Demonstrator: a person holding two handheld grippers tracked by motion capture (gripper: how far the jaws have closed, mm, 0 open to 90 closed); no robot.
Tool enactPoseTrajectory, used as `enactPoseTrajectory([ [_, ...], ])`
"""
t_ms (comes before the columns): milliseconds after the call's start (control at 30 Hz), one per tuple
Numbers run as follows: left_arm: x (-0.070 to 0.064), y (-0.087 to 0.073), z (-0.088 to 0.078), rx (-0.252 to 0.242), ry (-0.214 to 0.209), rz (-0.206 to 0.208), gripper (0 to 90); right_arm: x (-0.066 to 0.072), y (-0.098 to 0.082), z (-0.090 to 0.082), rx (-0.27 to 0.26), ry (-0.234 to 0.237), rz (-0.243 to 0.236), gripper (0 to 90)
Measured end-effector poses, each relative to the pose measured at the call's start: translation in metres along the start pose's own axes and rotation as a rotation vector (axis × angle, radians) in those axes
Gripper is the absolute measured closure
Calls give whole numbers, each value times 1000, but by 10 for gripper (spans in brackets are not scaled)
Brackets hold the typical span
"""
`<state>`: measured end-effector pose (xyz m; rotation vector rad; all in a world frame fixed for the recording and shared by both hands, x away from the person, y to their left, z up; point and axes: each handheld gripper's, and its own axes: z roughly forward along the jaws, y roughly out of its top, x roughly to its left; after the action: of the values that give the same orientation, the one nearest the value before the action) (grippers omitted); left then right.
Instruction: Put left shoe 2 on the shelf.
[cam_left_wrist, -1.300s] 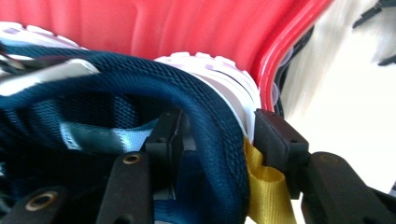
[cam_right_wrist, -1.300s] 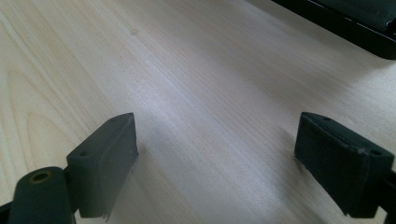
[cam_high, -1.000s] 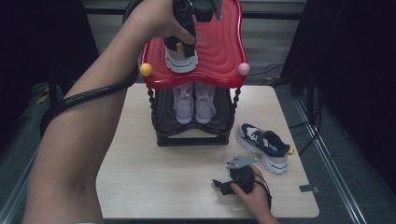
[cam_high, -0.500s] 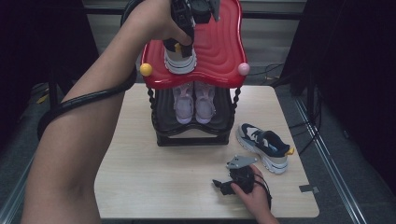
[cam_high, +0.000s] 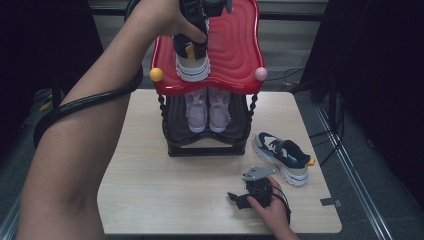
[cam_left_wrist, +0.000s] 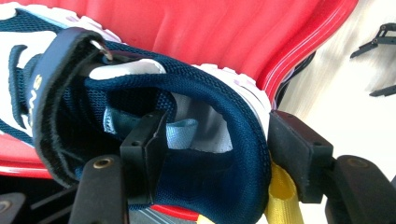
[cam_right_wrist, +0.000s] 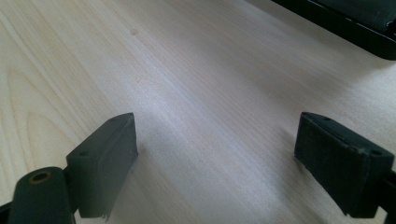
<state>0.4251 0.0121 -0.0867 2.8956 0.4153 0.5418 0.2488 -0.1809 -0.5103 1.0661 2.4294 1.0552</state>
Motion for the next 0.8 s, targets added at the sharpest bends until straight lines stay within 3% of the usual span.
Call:
enactPoseTrajectory([
  [400, 4, -8, -8, 21, -24, -56, 325, 0, 0, 0, -1, 1, 0, 126],
  [733, 5, -18, -14, 24, -51, -78, 299, 0, 0, 0, -1, 2, 0, 126],
  [800, 5, -20, -16, 29, -62, -105, 295, 0, 0, 0, -1, 1, 0, 126],
])
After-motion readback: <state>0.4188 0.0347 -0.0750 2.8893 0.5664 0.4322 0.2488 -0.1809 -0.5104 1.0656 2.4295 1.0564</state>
